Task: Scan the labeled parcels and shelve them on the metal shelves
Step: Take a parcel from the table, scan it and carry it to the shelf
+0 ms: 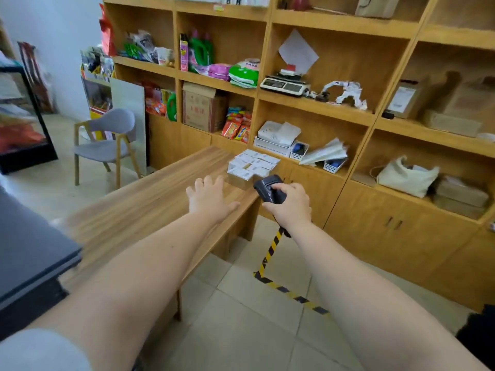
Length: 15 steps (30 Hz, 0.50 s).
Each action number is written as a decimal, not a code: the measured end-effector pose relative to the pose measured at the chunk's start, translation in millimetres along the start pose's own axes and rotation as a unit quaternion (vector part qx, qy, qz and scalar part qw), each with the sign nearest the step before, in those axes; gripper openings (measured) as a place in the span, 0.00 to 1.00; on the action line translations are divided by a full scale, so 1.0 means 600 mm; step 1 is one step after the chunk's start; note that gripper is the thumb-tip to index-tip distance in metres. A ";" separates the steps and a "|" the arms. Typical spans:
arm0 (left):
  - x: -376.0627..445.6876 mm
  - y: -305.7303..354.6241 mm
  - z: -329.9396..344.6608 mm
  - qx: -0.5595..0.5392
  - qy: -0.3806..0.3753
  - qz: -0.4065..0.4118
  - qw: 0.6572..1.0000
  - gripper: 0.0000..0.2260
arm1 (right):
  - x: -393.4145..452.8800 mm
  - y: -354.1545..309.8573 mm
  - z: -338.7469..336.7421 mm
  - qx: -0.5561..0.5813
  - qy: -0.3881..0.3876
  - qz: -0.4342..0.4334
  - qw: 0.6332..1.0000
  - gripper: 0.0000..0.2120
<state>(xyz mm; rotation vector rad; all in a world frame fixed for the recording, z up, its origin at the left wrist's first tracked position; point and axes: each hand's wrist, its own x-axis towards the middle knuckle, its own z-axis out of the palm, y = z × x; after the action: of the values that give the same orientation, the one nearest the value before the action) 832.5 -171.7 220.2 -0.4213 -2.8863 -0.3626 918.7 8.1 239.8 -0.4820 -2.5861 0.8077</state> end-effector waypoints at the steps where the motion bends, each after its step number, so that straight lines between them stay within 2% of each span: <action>1: 0.040 0.005 0.021 -0.002 -0.008 -0.003 1.000 0.36 | 0.040 0.014 0.012 0.001 -0.006 0.004 1.000 0.23; 9: 0.285 0.063 0.170 -0.010 -0.061 -0.031 0.998 0.38 | 0.308 0.147 0.122 0.012 -0.071 0.030 0.997 0.23; 15: 0.449 0.089 0.303 0.011 -0.114 -0.037 0.993 0.39 | 0.516 0.238 0.225 0.005 -0.148 -0.020 0.989 0.23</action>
<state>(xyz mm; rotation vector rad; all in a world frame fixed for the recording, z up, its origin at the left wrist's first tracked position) 566.5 -4.8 121.5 -0.3741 -3.1315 -0.3121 618.3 188.6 132.3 -0.3266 -2.8495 0.9412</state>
